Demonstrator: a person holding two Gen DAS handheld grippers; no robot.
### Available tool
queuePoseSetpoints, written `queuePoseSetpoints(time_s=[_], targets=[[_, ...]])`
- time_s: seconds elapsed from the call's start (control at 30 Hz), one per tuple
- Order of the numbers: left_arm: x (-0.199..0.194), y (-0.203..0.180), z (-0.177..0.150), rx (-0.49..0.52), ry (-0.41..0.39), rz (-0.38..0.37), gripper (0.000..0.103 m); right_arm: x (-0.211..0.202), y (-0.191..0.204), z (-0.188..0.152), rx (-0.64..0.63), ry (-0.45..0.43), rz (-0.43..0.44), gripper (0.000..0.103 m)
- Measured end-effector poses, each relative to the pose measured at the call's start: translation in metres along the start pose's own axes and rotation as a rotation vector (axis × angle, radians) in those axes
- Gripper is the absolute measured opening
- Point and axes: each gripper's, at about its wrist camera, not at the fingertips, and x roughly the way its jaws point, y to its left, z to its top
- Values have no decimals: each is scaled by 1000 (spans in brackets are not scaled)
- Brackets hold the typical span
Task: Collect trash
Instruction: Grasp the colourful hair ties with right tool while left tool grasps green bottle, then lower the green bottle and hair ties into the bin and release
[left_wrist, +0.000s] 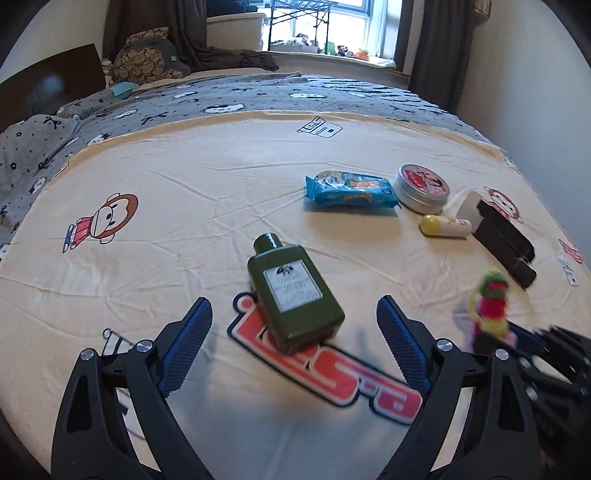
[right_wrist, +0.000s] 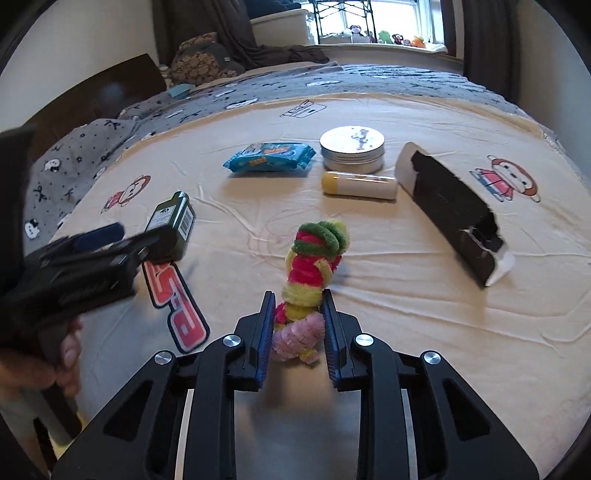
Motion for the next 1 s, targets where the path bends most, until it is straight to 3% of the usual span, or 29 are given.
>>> queuePoseSetpoints(time_s=[0.13,0.27,0.43,0.67,1.0], targets=[[17,-7,9,11,11,41,83,-15,-8,-7,-17,-9,-11,25],[30,-11,11,26,69,48,44,-28,-12,-14,-41,-15,-20,25],[12,-9,1,26,54,3,42,-45,-15,-23,-55,-33,-22,25],[-53,-23,-29,97,-37,-86,41,-76,-20,-37,-50,-72,-11,25],[-145,-39,-103,187,-131,-202,41,-143,-21,-85,-72,-156,20,25]])
